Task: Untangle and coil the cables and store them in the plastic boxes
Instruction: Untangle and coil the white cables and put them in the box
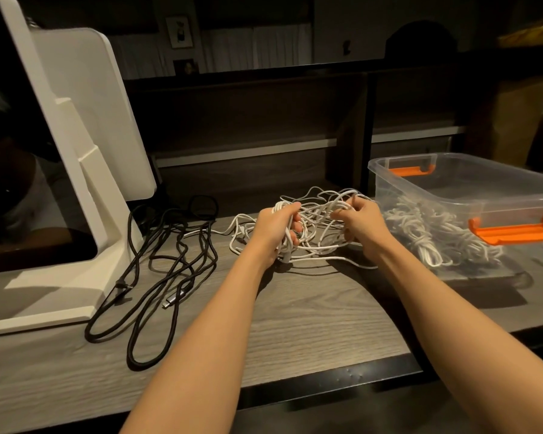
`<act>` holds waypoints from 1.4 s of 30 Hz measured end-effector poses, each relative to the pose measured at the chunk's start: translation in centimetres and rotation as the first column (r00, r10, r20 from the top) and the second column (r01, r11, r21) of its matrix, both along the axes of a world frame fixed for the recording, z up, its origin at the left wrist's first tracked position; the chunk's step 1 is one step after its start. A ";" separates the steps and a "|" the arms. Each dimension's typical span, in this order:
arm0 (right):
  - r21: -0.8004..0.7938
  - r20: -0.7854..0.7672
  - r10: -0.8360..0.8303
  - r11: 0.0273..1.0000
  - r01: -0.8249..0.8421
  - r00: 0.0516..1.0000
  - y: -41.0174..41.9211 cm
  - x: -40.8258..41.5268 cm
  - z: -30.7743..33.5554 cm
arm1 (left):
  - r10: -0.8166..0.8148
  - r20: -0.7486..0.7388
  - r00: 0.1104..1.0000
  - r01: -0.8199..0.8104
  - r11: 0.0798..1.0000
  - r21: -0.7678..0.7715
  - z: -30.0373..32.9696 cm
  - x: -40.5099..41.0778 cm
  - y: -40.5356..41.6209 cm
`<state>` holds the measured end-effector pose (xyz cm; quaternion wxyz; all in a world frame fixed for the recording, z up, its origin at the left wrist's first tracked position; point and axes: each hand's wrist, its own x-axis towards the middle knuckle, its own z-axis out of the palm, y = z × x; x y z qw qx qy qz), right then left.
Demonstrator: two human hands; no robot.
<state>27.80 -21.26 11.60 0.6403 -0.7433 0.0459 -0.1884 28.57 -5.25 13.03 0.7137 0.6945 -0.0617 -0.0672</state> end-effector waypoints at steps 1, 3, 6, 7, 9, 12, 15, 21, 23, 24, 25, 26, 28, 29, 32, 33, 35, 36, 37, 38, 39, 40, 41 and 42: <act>0.023 -0.027 0.006 1.000 -0.006 1.000 0.0 0.0 0.1 | 0.002 -0.003 1.000 -0.002 1.000 0.010 0.0 0.0 -0.1; 0.153 -0.094 0.064 0.987 -0.049 0.993 0.0 -0.1 0.5 | 0.014 0.009 1.000 -0.015 0.999 0.050 0.0 0.0 -0.2; 0.270 -0.102 0.125 0.958 -0.094 0.987 -0.4 -0.2 0.9 | 0.050 0.032 0.998 -0.053 0.995 0.079 -0.1 0.2 0.0; 0.215 -0.072 0.110 0.972 -0.092 0.991 -0.5 -0.3 0.8 | 0.060 0.038 0.997 -0.063 0.995 0.079 -0.2 0.2 0.1; 0.053 0.013 0.041 0.998 -0.042 0.999 -0.5 -0.2 0.4 | 0.069 0.040 0.997 -0.072 0.996 0.060 -0.1 0.3 0.2; -0.114 0.121 -0.083 0.989 0.097 0.989 -0.4 -0.1 0.2 | 0.054 0.035 0.998 -0.055 0.998 0.032 -0.1 0.2 0.1; 0.053 0.101 -0.056 0.997 0.051 0.993 -0.6 -0.3 0.8 | 0.024 0.025 0.999 -0.023 0.999 -0.030 0.0 0.1 0.0; 0.502 0.156 0.227 0.820 -0.275 0.961 -0.2 -1.4 2.1 | -0.083 0.072 0.994 0.077 0.994 0.079 0.2 0.1 0.6; 0.464 0.201 0.348 0.790 -0.402 0.916 0.0 -1.9 2.3 | -0.101 0.096 0.990 0.078 0.972 0.221 0.2 0.0 0.4; 0.442 0.225 0.395 0.773 -0.454 0.891 0.1 -1.9 2.2 | -0.118 0.103 0.988 0.085 0.954 0.286 0.2 0.0 0.3; 0.408 0.245 0.418 0.774 -0.484 0.875 0.1 -1.9 2.0 | -0.145 0.104 0.984 0.101 0.932 0.348 0.2 0.0 0.2; 0.360 0.256 0.423 0.793 -0.492 0.869 0.1 -1.8 1.9 | -0.180 0.103 0.978 0.123 0.905 0.408 0.2 0.0 0.1; 0.251 0.275 0.409 0.843 -0.476 0.870 0.0 -1.5 1.5 | -0.240 0.089 0.967 0.167 0.854 0.493 0.0 -0.1 -0.1; 0.210 0.285 0.397 0.862 -0.461 0.872 -0.1 -1.2 1.3 | -0.259 0.077 0.963 0.187 0.843 0.504 0.0 -0.2 -0.1; 0.130 0.290 0.351 0.907 -0.400 0.890 -0.1 -0.8 0.9 | -0.285 0.020 0.958 0.237 0.833 0.499 0.0 0.0 0.0; 0.104 0.282 0.327 0.924 -0.368 0.902 -0.1 -0.8 0.8 | -0.295 -0.002 0.956 0.256 0.828 0.500 0.1 0.0 0.0; 0.064 0.262 0.279 0.950 -0.306 0.924 0.2 -0.8 0.8 | -0.314 -0.033 0.949 0.290 0.824 0.487 0.2 0.0 0.2; 0.067 0.256 0.251 0.959 -0.276 0.933 0.3 -0.7 0.7 | -0.323 -0.040 0.945 0.302 0.824 0.480 0.3 -0.1 0.2; 0.087 0.255 0.221 0.964 -0.250 0.941 0.3 -0.7 0.8 | -0.321 -0.032 0.946 0.296 0.824 0.484 0.4 -0.2 0.2; 0.106 0.255 0.189 0.969 -0.222 0.948 0.3 -0.7 0.8 | -0.306 -0.004 0.952 0.267 0.823 0.502 0.5 -0.3 0.0; 0.101 0.256 0.154 0.978 -0.185 0.954 0.2 -0.7 0.7 | -0.279 0.030 0.960 0.224 0.827 0.515 0.5 -0.4 -0.2; 0.058 0.262 0.110 0.990 -0.129 0.959 0.1 -0.5 0.6 | -0.257 0.061 0.964 0.191 0.839 0.509 0.4 -0.5 -0.4; -0.003 0.273 0.064 0.998 -0.065 0.960 -0.1 -0.4 0.5 | -0.245 0.095 0.965 0.171 0.860 0.481 0.2 -0.4 -0.6; -0.058 0.292 0.021 0.998 -0.005 0.956 -0.2 -0.2 0.4 | -0.226 0.130 0.965 0.149 0.886 0.438 0.0 -0.2 -0.7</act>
